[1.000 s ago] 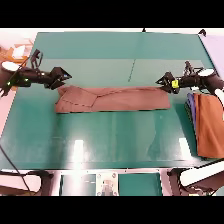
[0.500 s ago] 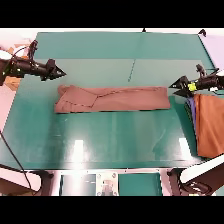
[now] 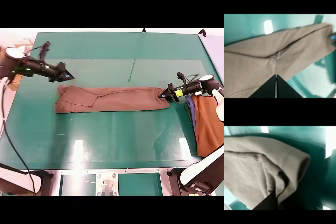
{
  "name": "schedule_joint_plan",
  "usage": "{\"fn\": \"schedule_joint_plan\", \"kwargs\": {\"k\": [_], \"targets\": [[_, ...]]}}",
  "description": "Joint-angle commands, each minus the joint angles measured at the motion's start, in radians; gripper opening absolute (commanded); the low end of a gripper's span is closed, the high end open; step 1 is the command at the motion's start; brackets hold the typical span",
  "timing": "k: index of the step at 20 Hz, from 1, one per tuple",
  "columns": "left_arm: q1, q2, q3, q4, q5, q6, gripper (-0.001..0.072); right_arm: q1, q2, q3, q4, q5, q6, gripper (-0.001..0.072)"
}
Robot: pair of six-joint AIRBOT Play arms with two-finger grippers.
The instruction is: Fold the shirts.
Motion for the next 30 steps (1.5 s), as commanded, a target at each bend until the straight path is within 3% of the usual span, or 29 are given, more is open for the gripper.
{"fn": "schedule_joint_plan", "kwargs": {"k": [1, 9, 14, 20, 22, 24, 27, 28, 30], "targets": [[-0.159, -0.008, 0.001, 0.2, 0.111, -0.091, 0.0023, 0.016, 0.014, 0.071, 0.011, 0.056, -0.012, 0.0016], [-0.587, -0.164, 0.004, 0.182, 0.491, -0.113, 0.0023, 0.076, 0.364, 0.213, 0.133, 0.295, 0.087, 0.0017], [-0.652, -0.315, 0.166, 0.148, 0.487, -0.152, 0.0023, 0.175, 0.529, 0.215, 0.133, 0.321, 0.183, 0.0017], [-0.657, -0.387, 0.29, 0.154, 0.355, -0.182, 0.0024, 0.239, 0.56, 0.216, 0.132, 0.318, 0.232, 0.0016], [-0.628, -0.376, 0.322, 0.181, 0.238, -0.18, 0.0024, 0.246, 0.557, 0.215, 0.132, 0.301, 0.245, 0.0016], [-0.577, -0.347, 0.399, 0.399, 0.024, -0.225, 0.0023, 0.26, 0.557, 0.208, 0.132, 0.256, 0.28, 0.0016], [-0.479, -0.24, 0.481, 0.923, -0.248, -0.259, 0.0022, 0.355, 0.554, 0.189, 0.133, 0.13, 0.306, 0.0017], [-0.438, -0.198, 0.481, 1.017, -0.279, -0.257, 0.0023, 0.407, 0.548, 0.185, 0.133, 0.076, 0.312, 0.0016], [-0.331, -0.121, 0.481, 1.039, -0.304, -0.257, 0.0023, 0.543, 0.509, 0.185, 0.133, -0.053, 0.317, 0.0016]]}}
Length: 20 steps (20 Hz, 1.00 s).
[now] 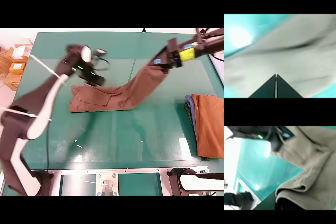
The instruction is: Fold the shirts.
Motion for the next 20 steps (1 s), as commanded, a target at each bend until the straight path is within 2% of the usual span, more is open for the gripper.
{"fn": "schedule_joint_plan", "kwargs": {"k": [1, 4, 6, 7, 8, 9, 11, 12, 13, 14, 15, 17, 18, 20], "targets": [[0.159, 0.117, 0.024, 0.247, -0.159, -0.008, 0.0023, 0.216, -0.063, -0.006, -0.001, -0.253, 0.032, 0.0017], [0.301, 0.203, -0.025, 0.232, -0.136, 0.011, 0.0023, 0.432, -0.21, -0.005, 0.047, -0.531, 0.032, 0.0017], [0.396, 0.235, -0.058, 0.14, -0.115, 0.028, 0.0024, 0.562, -0.343, -0.003, 0.101, -0.753, -0.003, 0.0027], [0.435, 0.237, -0.065, 0.084, -0.113, 0.031, 0.0024, 0.617, -0.415, -0.002, 0.13, -0.855, -0.008, 0.0175], [0.467, 0.237, -0.072, 0.034, -0.11, 0.044, 0.0024, 0.661, -0.474, -0.002, 0.151, -0.928, -0.012, 0.0353], [0.492, 0.237, -0.08, 0.0, -0.108, 0.048, 0.0024, 0.687, -0.525, 0.009, 0.154, -0.955, -0.012, 0.0468], [0.514, 0.235, -0.086, -0.009, -0.098, 0.063, 0.0024, 0.655, -0.542, 0.026, 0.136, -0.893, -0.016, 0.0467], [0.519, 0.235, -0.086, -0.012, -0.097, 0.073, 0.0024, 0.605, -0.527, 0.037, 0.109, -0.81, -0.027, 0.0465], [0.519, 0.235, -0.086, -0.014, -0.097, 0.073, 0.0024, 0.535, -0.5, 0.045, 0.075, -0.707, -0.027, 0.0379], [0.519, 0.235, -0.086, -0.017, -0.094, 0.073, 0.0024, 0.465, -0.47, 0.045, 0.047, -0.618, -0.026, 0.0337], [0.519, 0.235, -0.086, -0.026, -0.09, 0.073, 0.0024, 0.386, -0.44, 0.045, 0.014, -0.522, -0.018, 0.0342], [0.519, 0.235, -0.086, -0.045, -0.091, 0.073, 0.0024, 0.241, -0.395, 0.042, -0.09, -0.367, 0.038, 0.041], [0.519, 0.235, -0.086, -0.045, -0.095, 0.073, 0.0024, 0.175, -0.379, 0.034, -0.144, -0.311, 0.067, 0.0425], [0.519, 0.235, -0.086, -0.045, -0.102, 0.072, 0.0024, 0.076, -0.363, -0.003, -0.183, -0.243, 0.084, 0.0512]]}}
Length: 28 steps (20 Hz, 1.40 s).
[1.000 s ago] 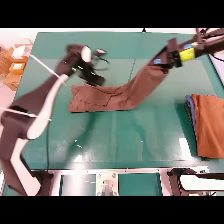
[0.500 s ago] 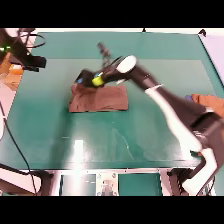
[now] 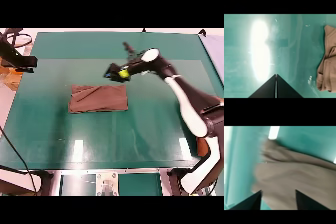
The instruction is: Fold the shirts.
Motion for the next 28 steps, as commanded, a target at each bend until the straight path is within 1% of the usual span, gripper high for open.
{"fn": "schedule_joint_plan", "kwargs": {"k": [1, 3, 7, 11, 12, 13, 14, 17, 20, 23, 26, 28], "targets": [[0.004, 0.001, -0.001, -0.014, -0.006, 0.002, 0.0024, -0.183, 0.032, -0.059, -0.103, 0.195, 0.049, 0.0513], [0.004, 0.001, -0.001, -0.025, -0.01, 0.002, 0.0025, -0.207, 0.032, -0.154, -0.103, 0.18, 0.048, 0.0512], [0.004, 0.001, -0.001, -0.033, -0.014, 0.002, 0.0024, -0.138, 0.016, -0.342, -0.036, 0.026, -0.001, 0.0512], [0.004, 0.001, -0.001, -0.036, -0.022, 0.002, 0.0025, -0.022, -0.057, -0.356, 0.103, -0.067, -0.051, 0.0506], [0.004, 0.001, -0.001, -0.036, -0.029, 0.002, 0.0025, -0.001, -0.063, -0.356, 0.137, -0.094, -0.065, 0.0368], [0.004, 0.001, -0.001, -0.035, -0.035, 0.002, 0.0025, 0.008, -0.063, -0.346, 0.169, -0.096, -0.098, 0.0083], [0.004, 0.001, -0.001, -0.035, -0.036, 0.003, 0.0025, 0.009, -0.056, -0.322, 0.174, -0.077, -0.102, 0.0021], [0.004, 0.001, -0.001, -0.036, -0.042, 0.003, 0.0025, -0.044, 0.04, -0.221, 0.164, 0.01, -0.095, 0.0015], [0.004, 0.001, -0.001, -0.037, -0.048, 0.002, 0.0025, -0.194, 0.199, -0.081, 0.163, 0.122, -0.024, 0.0015], [0.004, 0.001, -0.001, -0.048, -0.06, 0.002, 0.0025, -0.408, 0.309, 0.047, 0.152, 0.21, 0.078, 0.0015], [0.004, 0.001, -0.001, -0.085, -0.067, 0.002, 0.0025, -0.652, 0.335, 0.147, 0.152, 0.248, 0.156, 0.0016], [0.004, 0.001, -0.001, -0.096, -0.073, 0.002, 0.0025, -0.813, 0.335, 0.167, 0.153, 0.251, 0.193, 0.0016]]}}
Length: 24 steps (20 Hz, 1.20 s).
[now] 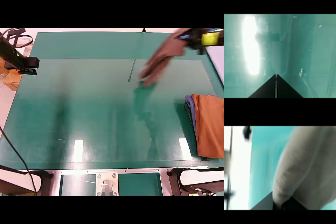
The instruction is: Fold the shirts.
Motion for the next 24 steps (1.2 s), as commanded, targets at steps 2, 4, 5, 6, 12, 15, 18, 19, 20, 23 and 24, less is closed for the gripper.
{"fn": "schedule_joint_plan", "kwargs": {"k": [2, 4, 5, 6, 12, 15, 18, 19, 20, 23, 24], "targets": [[0.0, 0.0, 0.0, -0.025, -0.018, -0.001, 0.0025, -0.346, 0.024, 0.063, -0.004, 0.055, 0.082, 0.0015], [0.0, 0.0, 0.0, -0.025, -0.023, -0.004, 0.0025, -0.452, 0.023, 0.063, -0.052, 0.08, 0.081, 0.0015], [0.0, 0.0, 0.0, -0.026, -0.024, -0.013, 0.0025, -0.505, 0.023, 0.063, -0.076, 0.105, 0.083, 0.0015], [0.0, 0.0, 0.0, -0.029, -0.024, -0.019, 0.0025, -0.552, 0.023, 0.063, -0.093, 0.138, 0.095, 0.0016], [0.0, 0.0, 0.0, -0.051, -0.024, -0.019, 0.0025, -0.752, 0.076, 0.063, -0.375, 0.367, 0.084, 0.0014], [0.0, 0.0, 0.0, -0.066, -0.024, -0.018, 0.0025, -0.782, 0.131, 0.063, -0.466, 0.464, 0.082, 0.0014], [0.0, 0.0, 0.0, -0.074, -0.024, -0.018, 0.0025, -0.78, 0.209, -0.037, -0.596, 0.497, 0.094, 0.0015], [0.0, 0.0, 0.0, -0.077, -0.025, -0.018, 0.0025, -0.779, 0.244, -0.115, -0.665, 0.497, 0.092, 0.0015], [0.0, 0.0, 0.0, -0.08, -0.025, -0.018, 0.0025, -0.779, 0.271, -0.198, -0.726, 0.497, 0.092, 0.0015], [0.0, 0.0, 0.0, -0.097, -0.026, 0.002, 0.0025, -0.791, 0.335, -0.455, -0.895, 0.497, 0.112, 0.0016], [0.0, 0.0, 0.0, -0.097, -0.031, 0.002, 0.0025, -0.795, 0.337, -0.508, -0.907, 0.497, 0.112, 0.0017]]}}
